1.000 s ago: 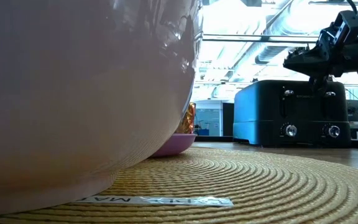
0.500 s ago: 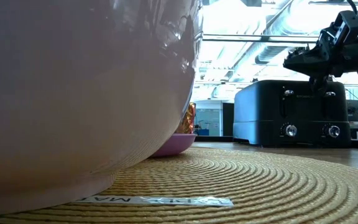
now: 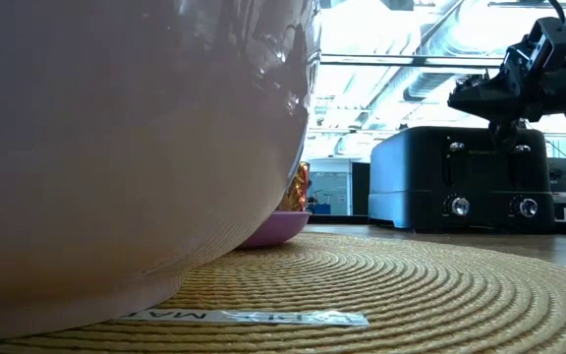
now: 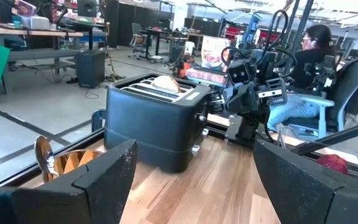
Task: Arrange a breakfast setting
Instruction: Put the bagel on the violet plate
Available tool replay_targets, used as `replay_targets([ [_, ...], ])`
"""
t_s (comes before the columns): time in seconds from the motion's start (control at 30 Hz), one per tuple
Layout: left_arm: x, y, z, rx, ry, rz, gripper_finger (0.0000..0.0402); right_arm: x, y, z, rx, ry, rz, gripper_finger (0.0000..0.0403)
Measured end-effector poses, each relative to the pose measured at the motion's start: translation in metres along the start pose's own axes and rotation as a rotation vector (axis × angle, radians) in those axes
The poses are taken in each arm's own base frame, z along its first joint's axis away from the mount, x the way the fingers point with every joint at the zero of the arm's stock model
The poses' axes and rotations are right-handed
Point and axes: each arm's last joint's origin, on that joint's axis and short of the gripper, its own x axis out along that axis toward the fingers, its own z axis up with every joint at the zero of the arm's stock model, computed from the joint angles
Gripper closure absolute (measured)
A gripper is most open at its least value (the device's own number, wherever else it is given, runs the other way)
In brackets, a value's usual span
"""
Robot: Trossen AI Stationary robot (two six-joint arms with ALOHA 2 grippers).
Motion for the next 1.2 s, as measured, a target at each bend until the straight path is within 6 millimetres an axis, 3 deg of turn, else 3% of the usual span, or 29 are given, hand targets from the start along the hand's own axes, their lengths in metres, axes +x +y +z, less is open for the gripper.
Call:
replay_targets([
  [0.2,0.0,0.0,0.0,-0.027,0.0,0.0,0.0092,0.0,0.0,0.0,-0.066,0.004,0.006,0.0378],
  [0.57,0.0,0.0,-0.001,-0.021,0.007,0.002,0.0092,0.0,0.001,0.003,-0.132,-0.034,0.007,0.0252],
  [0.83,0.0,0.0,-0.001,-0.017,0.011,0.002,0.0092,-0.009,0.016,0.04,-0.121,-0.246,-0.046,0.0215],
  [1.03,0.0,0.0,-0.001,-0.017,0.011,0.003,0.0092,-0.022,0.023,0.069,-0.201,-0.285,-0.309,0.0215],
  [1.2,0.0,0.0,-0.001,-0.017,0.011,0.002,0.0092,-0.03,0.027,0.088,-0.228,-0.2,-0.529,0.0215],
])
